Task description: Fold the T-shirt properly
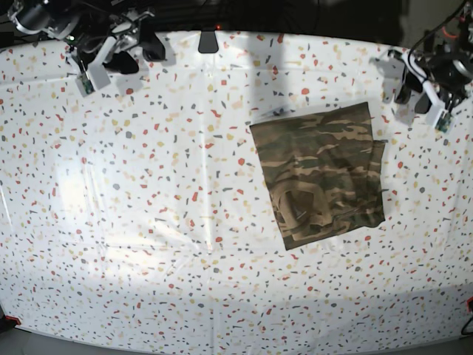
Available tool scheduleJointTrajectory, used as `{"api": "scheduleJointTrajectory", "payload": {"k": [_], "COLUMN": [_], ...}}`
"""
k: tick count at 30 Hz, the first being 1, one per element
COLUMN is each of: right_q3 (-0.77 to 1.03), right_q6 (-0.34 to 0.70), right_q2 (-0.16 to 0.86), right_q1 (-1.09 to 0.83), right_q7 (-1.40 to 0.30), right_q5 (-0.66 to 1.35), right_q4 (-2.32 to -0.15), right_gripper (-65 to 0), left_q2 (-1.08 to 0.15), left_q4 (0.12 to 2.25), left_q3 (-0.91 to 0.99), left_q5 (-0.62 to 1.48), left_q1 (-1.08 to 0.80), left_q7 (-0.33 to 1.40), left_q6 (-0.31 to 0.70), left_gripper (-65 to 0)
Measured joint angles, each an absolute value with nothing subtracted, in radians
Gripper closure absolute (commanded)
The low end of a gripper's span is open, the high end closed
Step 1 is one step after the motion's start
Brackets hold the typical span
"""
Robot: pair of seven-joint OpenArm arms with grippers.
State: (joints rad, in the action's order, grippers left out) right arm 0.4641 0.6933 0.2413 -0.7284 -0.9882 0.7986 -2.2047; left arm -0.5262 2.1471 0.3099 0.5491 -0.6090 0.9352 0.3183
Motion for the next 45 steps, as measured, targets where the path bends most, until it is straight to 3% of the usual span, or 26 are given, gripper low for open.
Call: {"api": "scheduleJointTrajectory", "payload": {"k": [6, 9, 12, 15, 20, 25, 29, 32, 36, 45], "right_q3": [0.591, 0.577, 0.532, 0.452, 0.324, 0.280, 0.270, 0.268, 0.270, 0.269], "right_q6": [0.693, 0.694, 0.695, 0.690, 0.693, 0.693, 0.691, 0.601, 0.492, 0.486], "right_q2": [0.152, 0.133, 0.144, 0.173, 0.254, 0.274, 0.272, 0.262, 0.272, 0.272], "right_q1": [-0.968, -1.036, -1.052, -0.998, -0.825, -0.598, -0.422, -0.315, -0.233, -0.163], "right_q7": [-0.983, -0.918, -0.780, -0.633, -0.453, -0.305, -0.186, -0.049, 0.016, 0.010], "right_q5": [0.795, 0.776, 0.641, 0.508, 0.498, 0.414, 0.337, 0.333, 0.311, 0.262], "right_q4": [-2.206, -2.164, -2.039, -1.827, -1.366, -0.926, -0.646, -0.476, -0.347, -0.341], "right_gripper": [-34.1, -34.1, -34.1, -34.1, -34.1, -34.1, -34.1, -34.1, -34.1, -34.1], "left_q2": [-0.478, -0.384, -0.369, -0.365, -0.278, -0.230, -0.204, -0.196, -0.213, -0.208], "left_q4": [2.146, 2.121, 1.995, 1.741, 1.183, 0.665, 0.392, 0.320, 0.338, 0.356], "left_q3": [0.347, 0.344, 0.298, 0.222, 0.152, 0.153, 0.155, 0.155, 0.155, 0.155], "left_q5": [0.508, 0.433, 0.422, 0.351, 0.290, 0.229, 0.236, 0.233, 0.160, 0.105], "left_q1": [-0.846, -0.921, -0.930, -0.868, -0.655, -0.478, -0.380, -0.348, -0.345, -0.322], "left_q7": [0.917, 0.834, 0.744, 0.662, 0.526, 0.162, -0.069, -0.167, -0.165, -0.075], "left_q6": [0.407, 0.450, 0.515, 0.528, 0.521, 0.510, 0.393, 0.400, 0.394, 0.398], "left_gripper": [-24.5, -24.5, -24.4, -24.5, -24.5, -24.5, -24.5, -24.5, -24.5, -24.5]}}
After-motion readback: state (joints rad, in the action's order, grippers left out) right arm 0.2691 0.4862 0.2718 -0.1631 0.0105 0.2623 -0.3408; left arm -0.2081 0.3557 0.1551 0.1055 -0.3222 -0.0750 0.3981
